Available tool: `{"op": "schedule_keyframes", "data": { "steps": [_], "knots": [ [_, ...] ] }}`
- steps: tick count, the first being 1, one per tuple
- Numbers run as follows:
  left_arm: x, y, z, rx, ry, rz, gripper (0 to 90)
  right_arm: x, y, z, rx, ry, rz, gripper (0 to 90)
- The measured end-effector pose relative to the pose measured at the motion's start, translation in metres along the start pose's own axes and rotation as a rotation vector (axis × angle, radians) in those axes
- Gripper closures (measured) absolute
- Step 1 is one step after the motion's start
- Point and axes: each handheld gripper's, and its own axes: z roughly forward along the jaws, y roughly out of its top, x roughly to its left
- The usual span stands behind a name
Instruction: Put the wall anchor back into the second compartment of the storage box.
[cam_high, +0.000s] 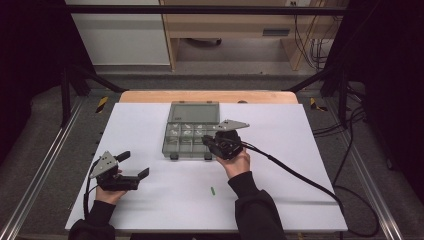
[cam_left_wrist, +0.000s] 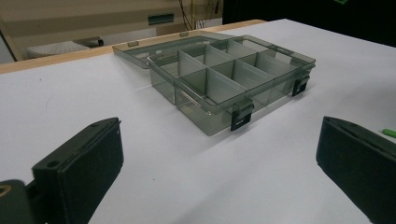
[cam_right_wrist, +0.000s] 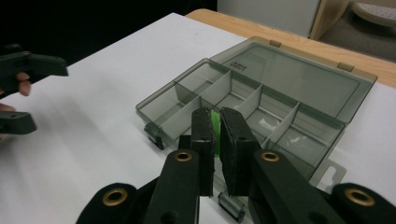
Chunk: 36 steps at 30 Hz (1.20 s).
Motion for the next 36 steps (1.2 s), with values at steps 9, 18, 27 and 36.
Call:
{"op": "schedule_keyframes", "data": {
  "steps": [9, 18, 27, 36],
  "knots": [
    [0.0, 0.0, 0.0, 0.0, -0.001, 0.0, 0.5, -0.006, 0.009, 0.023, 0.006, -0.005, 0.017, 84.6],
    [0.0, 0.0, 0.001, 0.002, -0.002, -0.003, 0.5, -0.015, 0.018, 0.04, 0.005, -0.011, 0.024, 84.6],
    [0.001, 0.0, 0.0, -0.003, -0.002, -0.006, 0.5, -0.017, 0.029, 0.06, 0.013, -0.017, 0.016, 84.6],
    [0.001, 0.0, 0.0, -0.003, -0.002, -0.006, 0.5, -0.016, 0.032, 0.08, 0.033, -0.018, 0.012, 84.6]
  ]
}}
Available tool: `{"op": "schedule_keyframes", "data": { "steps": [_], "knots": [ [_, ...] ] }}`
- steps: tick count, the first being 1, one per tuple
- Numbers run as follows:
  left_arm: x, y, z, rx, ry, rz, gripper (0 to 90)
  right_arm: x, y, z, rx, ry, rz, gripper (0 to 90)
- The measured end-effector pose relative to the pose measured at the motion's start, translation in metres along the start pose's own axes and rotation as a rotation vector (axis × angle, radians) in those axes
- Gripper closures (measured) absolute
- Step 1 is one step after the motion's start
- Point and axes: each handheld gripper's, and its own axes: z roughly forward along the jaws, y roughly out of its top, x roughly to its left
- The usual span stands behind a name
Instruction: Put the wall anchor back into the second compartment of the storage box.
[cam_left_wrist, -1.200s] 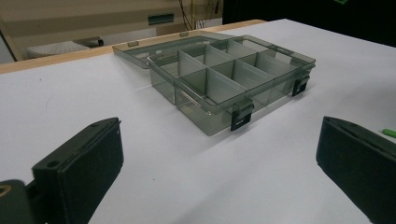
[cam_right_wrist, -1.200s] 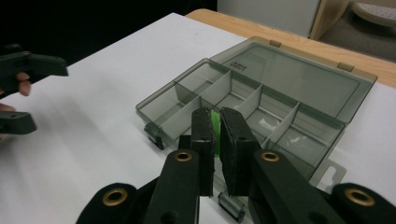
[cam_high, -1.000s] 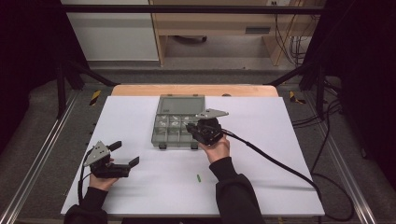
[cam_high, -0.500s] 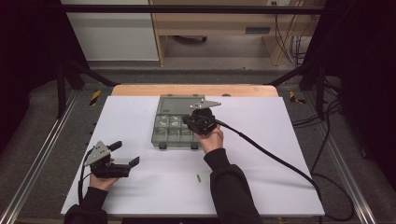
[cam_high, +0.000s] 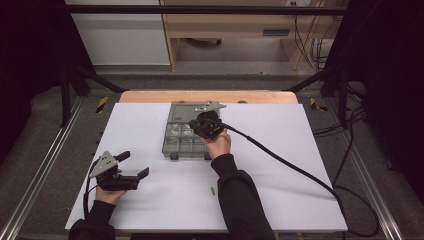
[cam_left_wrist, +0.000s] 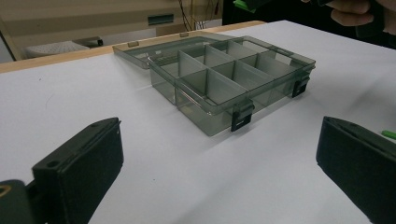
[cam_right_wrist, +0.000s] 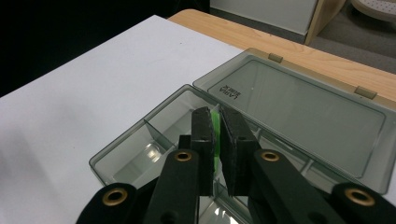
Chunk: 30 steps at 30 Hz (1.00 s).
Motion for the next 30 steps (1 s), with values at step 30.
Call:
{"op": "schedule_keyframes", "data": {
  "steps": [30],
  "knots": [
    [0.0, 0.0, 0.0, 0.0, 0.0, -0.001, 0.5, -0.004, -0.011, 0.048, 0.083, -0.007, 0.007, 84.5]
  ]
}}
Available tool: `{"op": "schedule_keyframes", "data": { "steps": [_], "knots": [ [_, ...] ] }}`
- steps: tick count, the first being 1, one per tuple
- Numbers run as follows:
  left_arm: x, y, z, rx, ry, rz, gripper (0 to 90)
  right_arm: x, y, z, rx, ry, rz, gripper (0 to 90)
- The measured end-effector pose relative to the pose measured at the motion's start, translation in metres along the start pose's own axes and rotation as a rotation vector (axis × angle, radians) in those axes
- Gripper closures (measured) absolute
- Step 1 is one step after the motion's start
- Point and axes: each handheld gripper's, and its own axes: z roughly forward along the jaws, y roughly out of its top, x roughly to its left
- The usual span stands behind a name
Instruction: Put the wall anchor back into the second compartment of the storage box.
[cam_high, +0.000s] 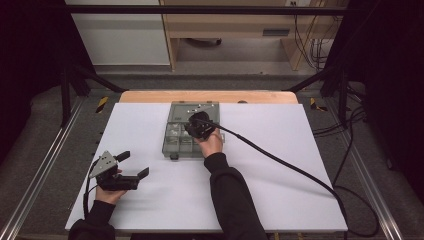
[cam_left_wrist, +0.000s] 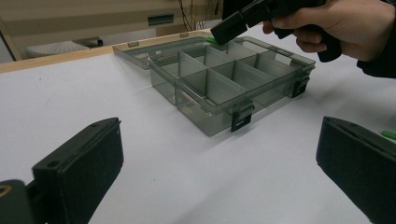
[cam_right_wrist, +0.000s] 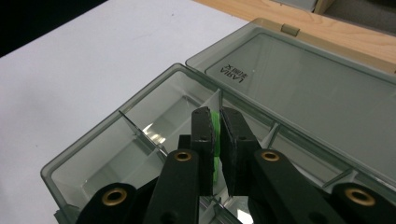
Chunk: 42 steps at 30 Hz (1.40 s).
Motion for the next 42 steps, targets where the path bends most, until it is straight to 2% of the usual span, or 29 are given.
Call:
{"op": "schedule_keyframes", "data": {
  "steps": [13, 17, 19, 20, 21, 24, 25, 26, 29, 33, 34, 35, 40, 42],
  "knots": [
    [0.0, 0.0, 0.0, 0.001, 0.0, 0.0, 0.6, -0.001, -0.008, 0.012, 0.044, 0.004, 0.001, 83.8],
    [0.0, 0.0, 0.0, -0.001, 0.0, -0.002, 0.6, -0.001, -0.007, 0.01, 0.033, 0.002, -0.015, 77.7],
    [0.0, 0.0, 0.0, 0.0, 0.0, 0.0, 0.6, -0.001, -0.004, 0.004, 0.015, 0.007, -0.021, 69.8],
    [0.0, 0.0, 0.0, 0.0, 0.0, 0.0, 0.6, -0.001, -0.004, 0.004, 0.015, 0.007, -0.021, 69.8],
    [0.0, 0.0, 0.0, 0.0, 0.0, 0.001, 0.6, -0.001, -0.001, -0.001, -0.007, 0.008, -0.027, 62.6],
    [0.0, 0.0, 0.0, 0.0, 0.0, 0.001, 0.6, 0.0, 0.003, -0.009, -0.033, -0.005, -0.024, 51.2],
    [0.0, 0.0, 0.0, 0.0, 0.0, 0.001, 0.6, 0.0, 0.003, -0.009, -0.033, -0.005, -0.024, 51.2],
    [0.0, 0.0, 0.0, 0.0, 0.0, -0.001, 0.6, 0.002, 0.006, -0.016, -0.046, -0.011, -0.021, 43.6],
    [0.0, 0.0, 0.0, 0.0, 0.001, -0.001, 0.5, 0.005, 0.008, -0.025, -0.064, -0.014, -0.023, 32.3],
    [0.0, 0.0, 0.0, 0.0, 0.001, 0.002, 0.6, 0.009, 0.01, -0.034, -0.077, -0.011, -0.036, 25.4],
    [0.0, 0.0, 0.0, 0.0, 0.001, 0.002, 0.5, 0.014, 0.01, -0.04, -0.085, -0.017, -0.049, 19.3],
    [0.0, 0.0, 0.0, 0.001, 0.002, 0.003, 0.6, 0.016, 0.01, -0.043, -0.087, -0.02, -0.053, 17.2],
    [-0.001, 0.0, 0.0, 0.001, 0.001, 0.002, 0.6, 0.021, 0.009, -0.056, -0.103, -0.006, -0.065, 13.0],
    [-0.001, 0.0, 0.0, 0.002, 0.001, 0.003, 0.5, 0.022, 0.007, -0.067, -0.112, -0.005, -0.068, 7.5]
  ]
}}
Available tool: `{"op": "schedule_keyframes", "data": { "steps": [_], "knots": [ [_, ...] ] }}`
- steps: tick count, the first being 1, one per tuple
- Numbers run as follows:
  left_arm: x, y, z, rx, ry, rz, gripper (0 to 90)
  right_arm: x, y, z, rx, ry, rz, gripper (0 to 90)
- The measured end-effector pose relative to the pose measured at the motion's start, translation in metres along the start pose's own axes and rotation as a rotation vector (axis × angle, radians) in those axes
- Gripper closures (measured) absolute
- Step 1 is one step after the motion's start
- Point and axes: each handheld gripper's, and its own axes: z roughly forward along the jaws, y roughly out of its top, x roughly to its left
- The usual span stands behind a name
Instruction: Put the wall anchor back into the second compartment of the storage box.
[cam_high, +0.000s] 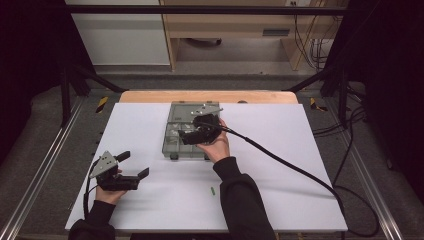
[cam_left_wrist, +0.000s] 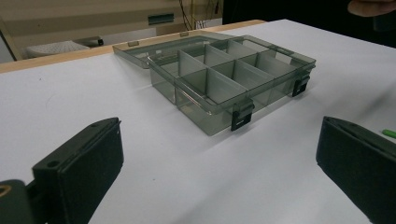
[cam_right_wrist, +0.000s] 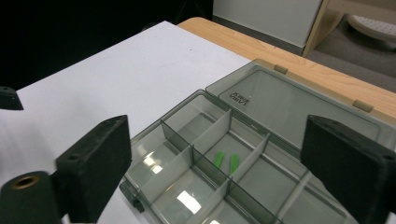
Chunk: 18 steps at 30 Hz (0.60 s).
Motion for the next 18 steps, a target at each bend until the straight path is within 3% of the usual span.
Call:
{"op": "schedule_keyframes", "data": {
  "steps": [5, 7, 18],
  "knots": [
    [0.0, 0.0, 0.0, 0.003, 0.001, 0.004, 0.5, 0.002, -0.002, -0.016, -0.018, -0.014, -0.016, 5.3],
    [0.0, 0.0, 0.0, 0.002, 0.001, 0.004, 0.5, 0.001, -0.005, -0.024, -0.032, -0.002, -0.006, 5.2],
    [0.0, 0.0, 0.0, 0.004, 0.003, 0.003, 0.4, -0.001, -0.025, -0.068, -0.079, -0.033, 0.007, 3.3]
  ]
}}
